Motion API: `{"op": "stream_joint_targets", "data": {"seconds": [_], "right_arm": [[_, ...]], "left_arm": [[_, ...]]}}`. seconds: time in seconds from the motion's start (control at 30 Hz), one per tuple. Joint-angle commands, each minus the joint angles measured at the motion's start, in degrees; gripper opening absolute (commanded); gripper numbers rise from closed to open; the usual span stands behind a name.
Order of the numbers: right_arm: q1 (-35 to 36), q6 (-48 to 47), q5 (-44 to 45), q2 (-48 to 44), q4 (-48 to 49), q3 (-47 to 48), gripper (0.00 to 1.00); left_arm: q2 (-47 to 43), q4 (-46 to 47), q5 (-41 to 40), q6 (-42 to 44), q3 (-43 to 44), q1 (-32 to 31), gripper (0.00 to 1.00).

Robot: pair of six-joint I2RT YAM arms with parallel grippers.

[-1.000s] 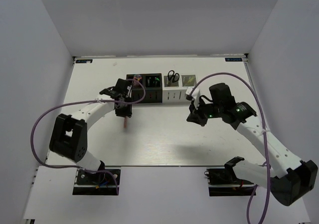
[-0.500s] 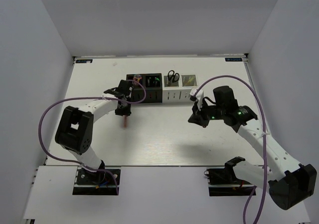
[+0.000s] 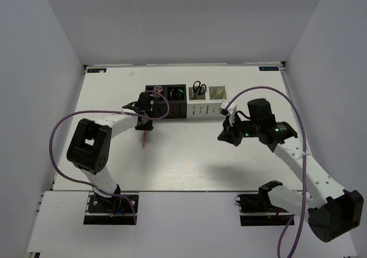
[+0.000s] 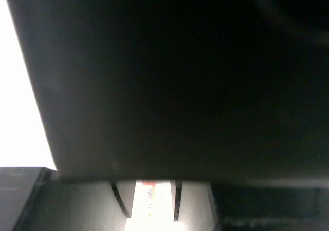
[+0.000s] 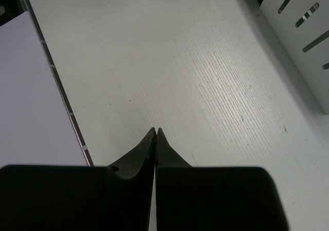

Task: Sort the stationery into containers
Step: Grab a piece of stationery with the left arm

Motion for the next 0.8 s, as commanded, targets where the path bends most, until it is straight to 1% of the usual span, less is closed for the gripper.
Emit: {"op": "stream_joint_targets", "data": {"seconds": [0.0,0.13,0.33,0.63,0.77], "right_arm": [[-0.67,0.25,-1.56,-0.96,1.55,-0.31,0.0],[-0.93,0.16,-2.08,-0.96,1.73,-0.67,0.0],[-1.19,0.07,-2.52,-1.13,1.64,-0.84,0.0],[-1.81,-0.19,-3.14,-1.48,1.73,-1.1,0.0],[-1.72,-0.36,-3.4,-1.75,1.46,-1.02,0.0]], "left_arm": [[-0.64,-0.54,-0.28,-1.28,-4.37,0.66,0.4],[-3.37,3.94,-0.71,-1.37,-8.15,0.66,0.42],[-7.94,10.45,-1.16,-2.86,-11.59,1.1,0.45],[-9.54,12.83,-2.21,-4.71,-14.84,1.1,0.46],[-10.23,14.41,-2.74,-5.68,-17.91,1.19,0.46]]}}
